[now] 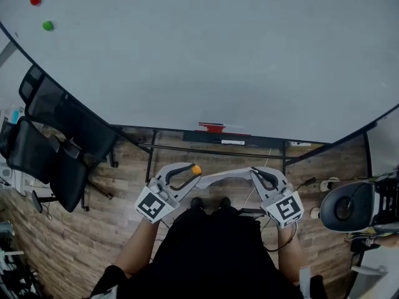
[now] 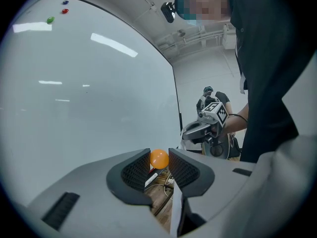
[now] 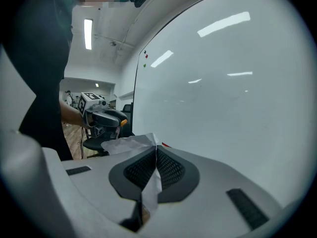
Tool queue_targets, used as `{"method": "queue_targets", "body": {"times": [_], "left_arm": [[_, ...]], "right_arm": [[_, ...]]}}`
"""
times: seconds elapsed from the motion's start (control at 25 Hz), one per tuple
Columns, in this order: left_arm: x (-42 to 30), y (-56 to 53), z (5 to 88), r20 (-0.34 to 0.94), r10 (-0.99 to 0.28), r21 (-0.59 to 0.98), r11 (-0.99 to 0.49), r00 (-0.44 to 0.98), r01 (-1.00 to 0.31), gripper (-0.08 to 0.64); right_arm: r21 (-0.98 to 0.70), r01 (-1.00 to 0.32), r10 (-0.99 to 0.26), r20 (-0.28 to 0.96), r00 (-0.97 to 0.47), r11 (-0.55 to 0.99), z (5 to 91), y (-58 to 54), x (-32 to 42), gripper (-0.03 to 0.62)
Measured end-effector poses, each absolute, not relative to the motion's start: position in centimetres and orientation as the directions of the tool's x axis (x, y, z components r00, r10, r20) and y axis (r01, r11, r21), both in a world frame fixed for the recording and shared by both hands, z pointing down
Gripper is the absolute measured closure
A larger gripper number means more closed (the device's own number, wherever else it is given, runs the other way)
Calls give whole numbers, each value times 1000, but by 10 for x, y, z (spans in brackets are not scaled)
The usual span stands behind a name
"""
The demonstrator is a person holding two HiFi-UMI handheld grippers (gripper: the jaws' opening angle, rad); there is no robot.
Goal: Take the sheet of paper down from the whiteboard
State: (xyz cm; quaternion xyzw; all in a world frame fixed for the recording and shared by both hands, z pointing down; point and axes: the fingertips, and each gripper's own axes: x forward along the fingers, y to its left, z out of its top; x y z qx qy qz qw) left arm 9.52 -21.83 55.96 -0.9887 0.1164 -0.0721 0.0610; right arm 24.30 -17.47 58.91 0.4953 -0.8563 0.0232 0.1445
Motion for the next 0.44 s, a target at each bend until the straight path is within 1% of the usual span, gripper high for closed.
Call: {"method": "queue_targets", "body": {"times": [0.44], "left_arm": [[101, -218, 558, 136, -227, -153, -966, 964, -206, 433]], "right_arm": [[107, -853, -841, 269, -470, 511, 588, -176, 246, 574]]}}
